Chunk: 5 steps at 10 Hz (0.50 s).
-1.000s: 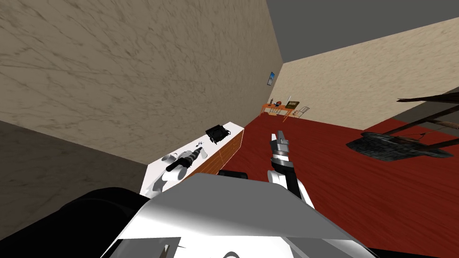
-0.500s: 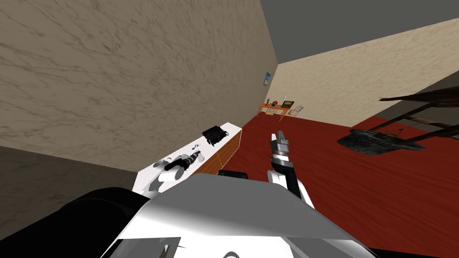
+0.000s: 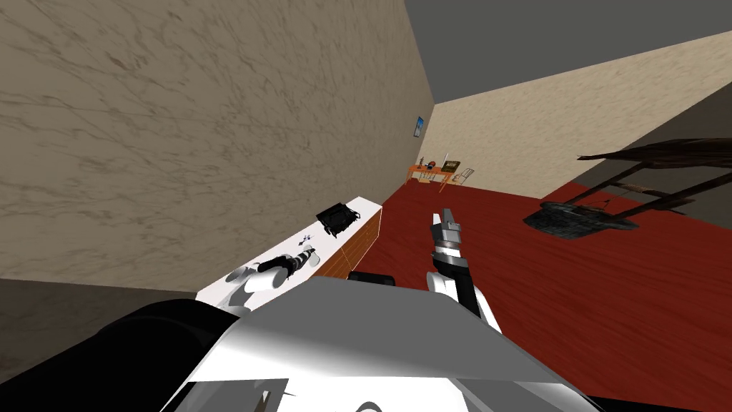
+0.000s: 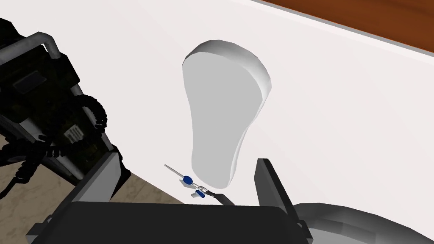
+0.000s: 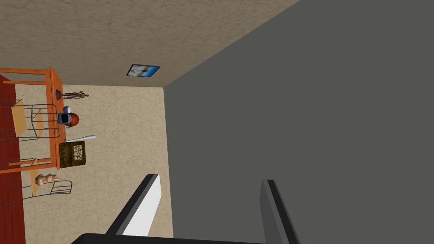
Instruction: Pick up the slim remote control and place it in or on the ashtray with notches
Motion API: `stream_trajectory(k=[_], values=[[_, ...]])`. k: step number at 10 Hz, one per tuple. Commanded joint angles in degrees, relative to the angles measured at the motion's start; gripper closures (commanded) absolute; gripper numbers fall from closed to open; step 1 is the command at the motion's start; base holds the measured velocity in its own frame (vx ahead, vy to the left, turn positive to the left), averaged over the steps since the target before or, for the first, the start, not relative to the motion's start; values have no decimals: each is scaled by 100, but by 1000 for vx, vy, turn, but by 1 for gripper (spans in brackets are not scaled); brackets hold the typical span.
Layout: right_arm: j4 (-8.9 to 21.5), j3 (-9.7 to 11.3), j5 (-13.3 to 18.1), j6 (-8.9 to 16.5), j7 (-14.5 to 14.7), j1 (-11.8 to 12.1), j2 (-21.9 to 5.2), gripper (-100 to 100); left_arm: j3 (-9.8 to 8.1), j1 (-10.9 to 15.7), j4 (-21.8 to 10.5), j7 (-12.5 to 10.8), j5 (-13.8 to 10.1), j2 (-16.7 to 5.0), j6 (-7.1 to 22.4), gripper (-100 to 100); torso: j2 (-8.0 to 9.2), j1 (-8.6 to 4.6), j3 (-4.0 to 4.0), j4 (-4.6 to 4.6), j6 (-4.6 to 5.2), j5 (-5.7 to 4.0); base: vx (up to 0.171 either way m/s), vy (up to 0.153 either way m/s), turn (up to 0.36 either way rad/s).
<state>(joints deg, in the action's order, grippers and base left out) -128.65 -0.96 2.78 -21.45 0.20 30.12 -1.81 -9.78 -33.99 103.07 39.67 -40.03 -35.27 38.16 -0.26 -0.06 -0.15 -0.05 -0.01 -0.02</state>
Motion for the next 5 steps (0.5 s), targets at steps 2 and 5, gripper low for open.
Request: stream_trajectory(k=[2,5], values=[[0,0,0,0,0,0,0,0,-94,-35,-235,167,-192,-190,416,-100,3,1,1,0,-4,0,60,-17,-69],[0,0,0,0,0,0,0,0,-146,-51,-394,268,-306,-306,746,-100,3,-2,2,1,-1,0,58,-13,-80]])
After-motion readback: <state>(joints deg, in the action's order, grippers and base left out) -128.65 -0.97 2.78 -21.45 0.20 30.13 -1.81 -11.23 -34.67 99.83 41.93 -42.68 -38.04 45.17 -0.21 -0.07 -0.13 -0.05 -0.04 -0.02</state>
